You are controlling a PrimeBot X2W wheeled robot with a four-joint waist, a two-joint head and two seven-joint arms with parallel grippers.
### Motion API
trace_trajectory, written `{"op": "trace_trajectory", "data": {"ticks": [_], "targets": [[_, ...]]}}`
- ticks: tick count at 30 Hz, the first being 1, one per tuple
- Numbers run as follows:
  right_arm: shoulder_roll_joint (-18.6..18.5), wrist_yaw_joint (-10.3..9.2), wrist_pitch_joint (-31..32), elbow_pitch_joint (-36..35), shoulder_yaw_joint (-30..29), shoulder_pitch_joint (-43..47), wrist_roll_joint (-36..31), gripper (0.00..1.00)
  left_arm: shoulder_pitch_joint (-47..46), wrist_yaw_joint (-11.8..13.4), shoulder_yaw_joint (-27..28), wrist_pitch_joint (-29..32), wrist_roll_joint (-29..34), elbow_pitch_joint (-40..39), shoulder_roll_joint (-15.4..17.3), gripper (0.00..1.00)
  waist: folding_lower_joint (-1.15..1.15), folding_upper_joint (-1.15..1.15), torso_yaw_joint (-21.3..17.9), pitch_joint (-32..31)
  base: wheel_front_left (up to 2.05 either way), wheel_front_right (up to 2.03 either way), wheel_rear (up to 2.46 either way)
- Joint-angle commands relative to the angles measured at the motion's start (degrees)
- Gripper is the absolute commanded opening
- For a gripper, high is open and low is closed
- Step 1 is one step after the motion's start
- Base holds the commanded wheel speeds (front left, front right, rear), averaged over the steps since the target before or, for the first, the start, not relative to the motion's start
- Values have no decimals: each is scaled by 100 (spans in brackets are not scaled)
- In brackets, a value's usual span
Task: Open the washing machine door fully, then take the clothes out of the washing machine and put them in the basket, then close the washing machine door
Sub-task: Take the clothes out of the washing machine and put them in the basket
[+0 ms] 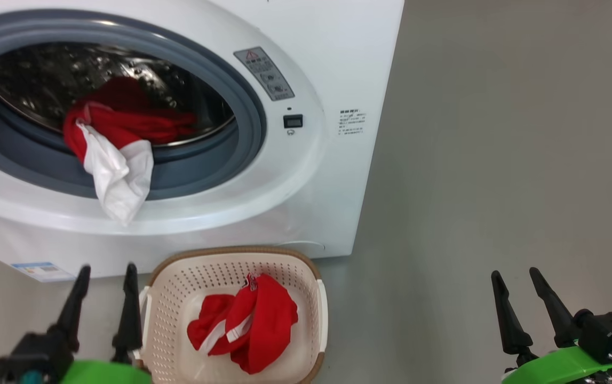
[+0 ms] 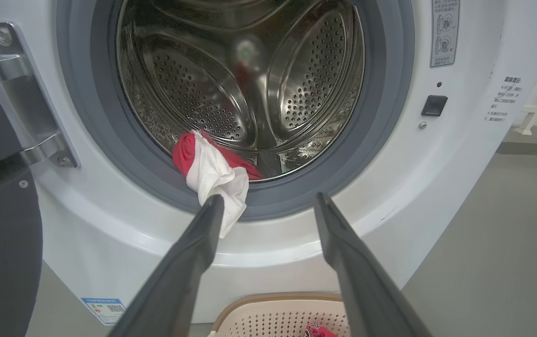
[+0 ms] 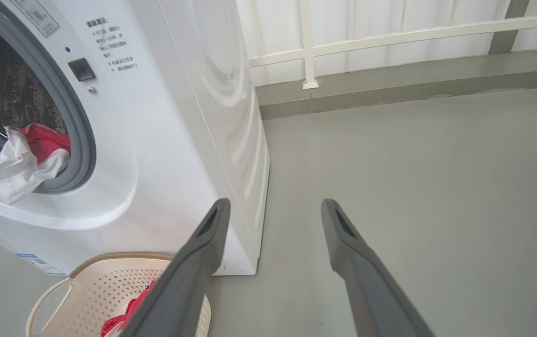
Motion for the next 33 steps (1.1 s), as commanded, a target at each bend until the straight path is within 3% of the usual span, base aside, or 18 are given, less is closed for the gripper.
{"op": "trace_trajectory", "data": {"ticks": [1, 10, 17, 29, 33], "targets": [[-76, 37, -37, -156, 146, -207, 26, 100, -318, -30, 213, -29, 114, -23, 52, 100, 0, 0, -36, 192, 0, 0, 0], [-72, 37, -37, -255, 215, -555, -14, 100, -1769, -30, 549, -29, 348, 923, 195, 100, 0, 0, -183, 904, 0, 0, 0], [-42, 37, -37, -315, 272, -856, -37, 100, -2811, -25, 759, -29, 497, 1601, 525, 100, 0, 0, -390, 1473, 0, 0, 0], [-32, 37, -37, -365, 453, -1191, -31, 100, -3694, 180, 1072, -29, 783, 2498, 1010, 100, 0, 0, -797, 1940, 0, 0, 0], [-30, 37, -37, -385, 503, -1238, -29, 100, -3886, 413, 1117, -29, 913, 2765, 1200, 100, 0, 0, -893, 2058, 0, 0, 0]]}}
